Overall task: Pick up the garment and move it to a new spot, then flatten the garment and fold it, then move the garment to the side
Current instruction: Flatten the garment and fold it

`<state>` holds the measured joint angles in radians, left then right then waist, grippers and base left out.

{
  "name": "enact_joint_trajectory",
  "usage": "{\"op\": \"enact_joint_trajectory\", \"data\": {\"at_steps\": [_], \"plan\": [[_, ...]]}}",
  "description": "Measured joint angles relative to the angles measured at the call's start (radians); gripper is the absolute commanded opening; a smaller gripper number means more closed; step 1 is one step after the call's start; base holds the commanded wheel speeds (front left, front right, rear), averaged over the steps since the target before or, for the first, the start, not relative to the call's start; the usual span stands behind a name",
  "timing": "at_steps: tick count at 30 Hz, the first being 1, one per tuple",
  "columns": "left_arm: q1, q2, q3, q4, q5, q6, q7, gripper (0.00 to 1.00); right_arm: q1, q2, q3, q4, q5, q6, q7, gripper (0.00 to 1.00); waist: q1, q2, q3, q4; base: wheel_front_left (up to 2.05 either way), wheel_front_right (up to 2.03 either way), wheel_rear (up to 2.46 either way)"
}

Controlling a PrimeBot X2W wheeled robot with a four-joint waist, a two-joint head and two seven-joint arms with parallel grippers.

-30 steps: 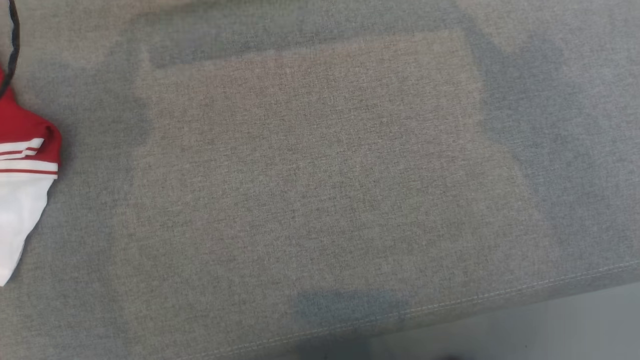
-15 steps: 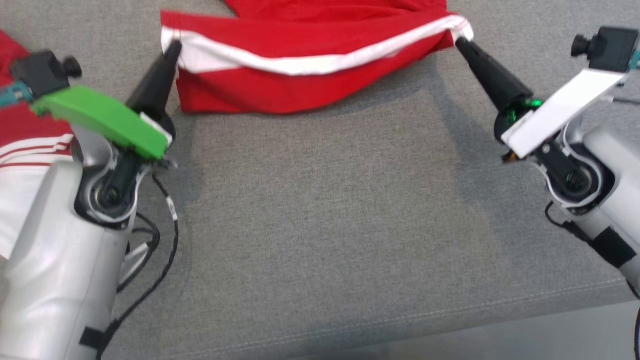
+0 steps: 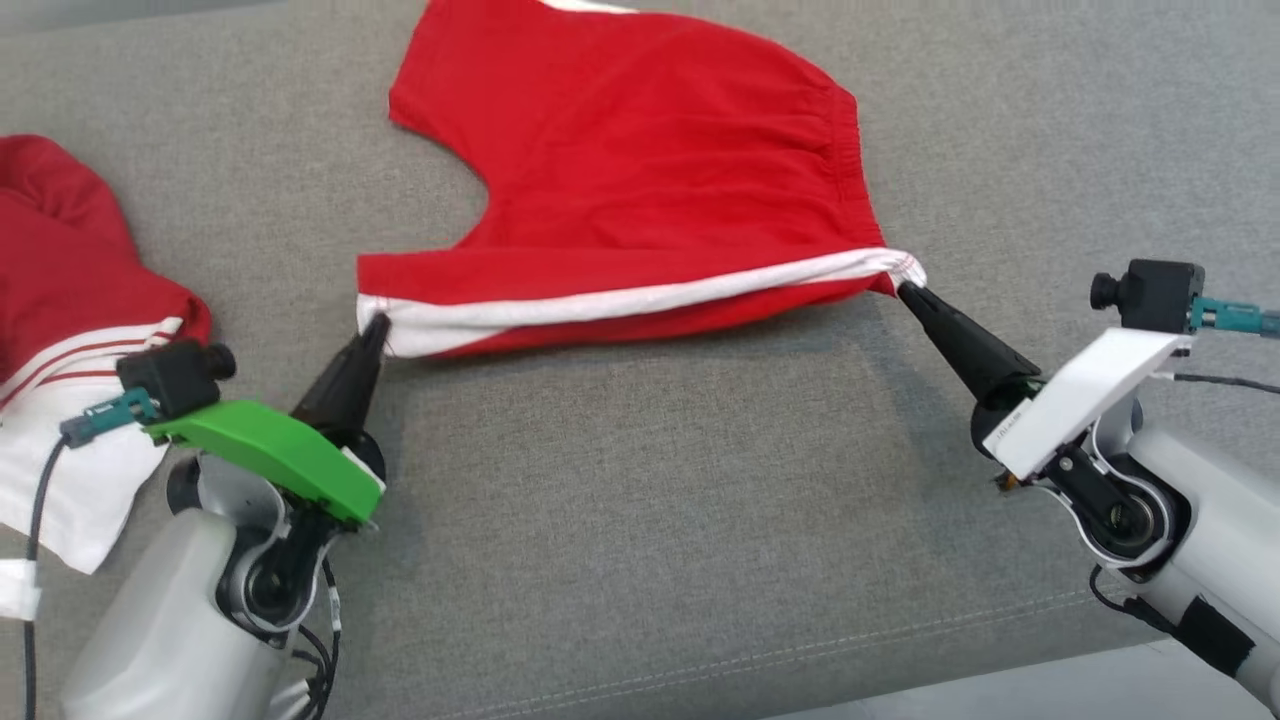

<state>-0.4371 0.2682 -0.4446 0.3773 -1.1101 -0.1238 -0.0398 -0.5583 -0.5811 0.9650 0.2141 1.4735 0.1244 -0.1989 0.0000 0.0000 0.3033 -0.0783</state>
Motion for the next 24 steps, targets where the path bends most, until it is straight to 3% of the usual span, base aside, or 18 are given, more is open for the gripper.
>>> {"op": "enact_joint_trajectory", "data": {"at_steps": [13,24], "plan": [[0.190,0.000,-0.077,-0.049,-0.006,0.000,-0.050,0.00,0.130,-0.057,0.056,-0.005,-0.013,0.000,-0.021,0.00,0.0000,0.0000,-0.129,-0.002,0.00,0.00,0.00],[0.264,0.031,-0.132,-0.023,0.016,0.000,-0.058,0.00,0.203,-0.077,0.082,-0.007,-0.002,0.000,-0.030,0.00,-0.0001,0.0000,-0.158,0.021,0.00,0.00,0.00]]}}
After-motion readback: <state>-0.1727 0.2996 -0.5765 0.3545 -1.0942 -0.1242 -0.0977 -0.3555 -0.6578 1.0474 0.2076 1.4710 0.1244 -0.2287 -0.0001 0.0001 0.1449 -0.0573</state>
